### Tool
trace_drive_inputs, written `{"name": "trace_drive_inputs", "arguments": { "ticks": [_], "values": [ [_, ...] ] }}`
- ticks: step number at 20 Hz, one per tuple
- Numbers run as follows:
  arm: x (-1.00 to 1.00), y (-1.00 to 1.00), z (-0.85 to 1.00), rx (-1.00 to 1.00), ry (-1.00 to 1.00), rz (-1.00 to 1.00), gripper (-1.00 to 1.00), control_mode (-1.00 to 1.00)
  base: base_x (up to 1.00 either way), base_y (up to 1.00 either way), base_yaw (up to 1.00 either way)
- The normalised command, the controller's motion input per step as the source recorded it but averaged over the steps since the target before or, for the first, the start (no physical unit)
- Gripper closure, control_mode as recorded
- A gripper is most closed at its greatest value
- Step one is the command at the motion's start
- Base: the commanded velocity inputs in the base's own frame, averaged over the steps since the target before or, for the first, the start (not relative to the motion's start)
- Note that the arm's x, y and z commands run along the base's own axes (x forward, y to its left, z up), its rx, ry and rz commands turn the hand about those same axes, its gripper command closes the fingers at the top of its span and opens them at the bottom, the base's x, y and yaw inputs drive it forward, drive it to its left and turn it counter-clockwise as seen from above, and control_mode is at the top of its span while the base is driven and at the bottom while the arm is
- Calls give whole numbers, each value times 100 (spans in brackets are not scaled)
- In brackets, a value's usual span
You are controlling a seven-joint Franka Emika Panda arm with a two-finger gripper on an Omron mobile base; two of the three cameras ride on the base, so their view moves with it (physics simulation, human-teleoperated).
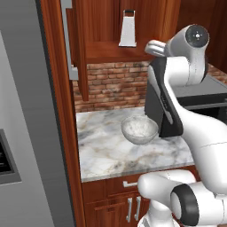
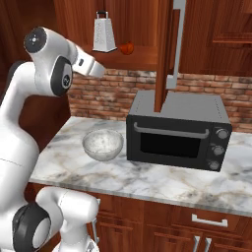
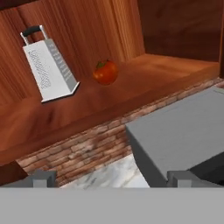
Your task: Pick the tomato from the cabinet and place it in the bowl. Then pick the bowl and place it in the sink. Then turn on the sink facuet.
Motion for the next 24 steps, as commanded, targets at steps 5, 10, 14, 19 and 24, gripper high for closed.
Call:
{"name": "trace_drive_inputs", "arguments": {
  "ticks": [5, 10, 14, 19, 24],
  "values": [
    [27, -40, 16, 15, 0, -2, -100, -100, 0, 0, 0],
    [50, -23, 1, 7, 0, 0, -100, -100, 0, 0, 0],
    [68, -13, 0, 2, 0, 0, -100, -100, 0, 0, 0],
    [79, -9, 0, 1, 0, 0, -100, -100, 0, 0, 0],
    [72, -10, 0, 1, 1, 0, -100, -100, 0, 0, 0]
  ]
}}
